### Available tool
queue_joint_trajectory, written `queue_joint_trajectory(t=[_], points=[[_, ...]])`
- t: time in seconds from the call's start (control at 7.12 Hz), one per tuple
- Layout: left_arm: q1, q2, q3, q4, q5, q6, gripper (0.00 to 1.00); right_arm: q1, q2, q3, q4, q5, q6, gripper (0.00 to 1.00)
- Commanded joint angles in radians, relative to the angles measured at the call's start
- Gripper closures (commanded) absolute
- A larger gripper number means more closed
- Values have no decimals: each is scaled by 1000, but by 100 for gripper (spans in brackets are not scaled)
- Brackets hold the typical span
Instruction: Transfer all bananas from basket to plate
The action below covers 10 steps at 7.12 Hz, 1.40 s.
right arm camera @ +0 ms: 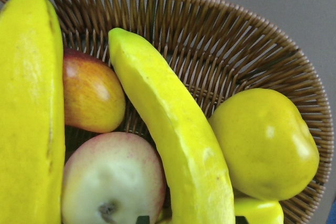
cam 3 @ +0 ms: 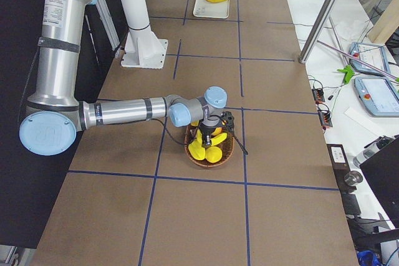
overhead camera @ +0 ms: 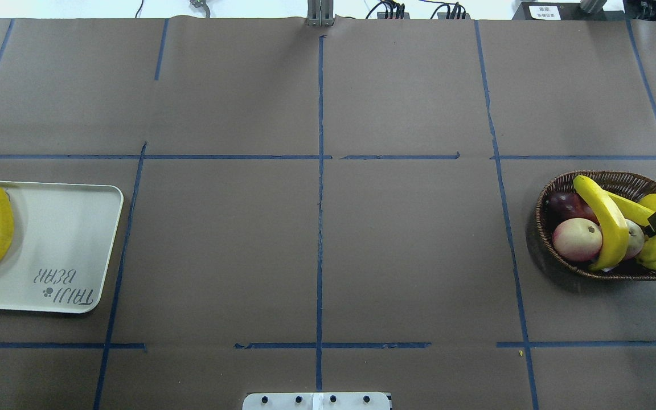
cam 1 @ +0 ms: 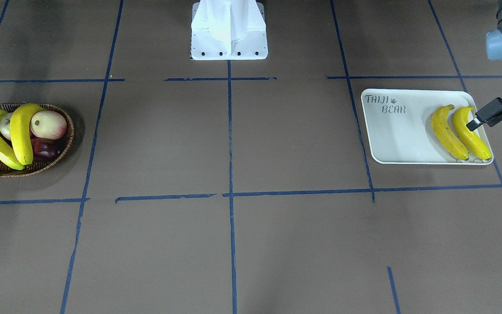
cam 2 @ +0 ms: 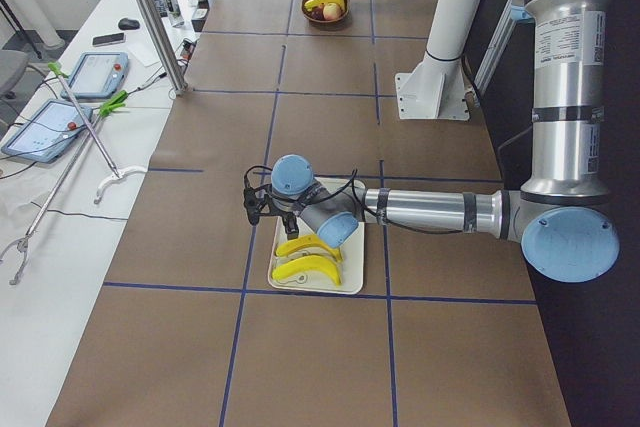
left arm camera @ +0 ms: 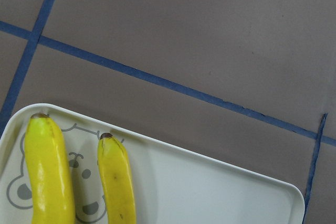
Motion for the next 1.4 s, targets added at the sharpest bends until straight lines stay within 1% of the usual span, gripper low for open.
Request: queue_joint_trajectory(t=[0.0,0.14,0.28,0.42,0.56,0.7,0.84,0.98,1.12,1.26], points=[[1,1,0,0,0,0,0,-12,-3,0,-1,-6,0,54],[1,1,0,0,0,0,0,-10,-1,5,9,-6,-2,81],[3,-2,0,0,0,-2,0,-9,-1,38,6,-7,-3,99],[1,-4,0,0,0,-2,0,-7,-1,66,2,-12,-3,100],[3,-4,0,0,0,-2,0,20,-1,83,-1,-21,-3,100],[3,-5,0,0,0,-3,0,48,-1,103,-3,-67,-3,100],[3,-5,-1,0,0,-6,0,77,14,114,-6,-97,0,100],[4,-7,-3,0,-1,-15,0,85,54,129,-35,-98,5,100],[6,-22,-7,0,-3,-58,0,86,135,175,-155,-99,30,100],[14,-65,-26,0,-5,-122,0,77,248,201,-263,-116,134,100]])
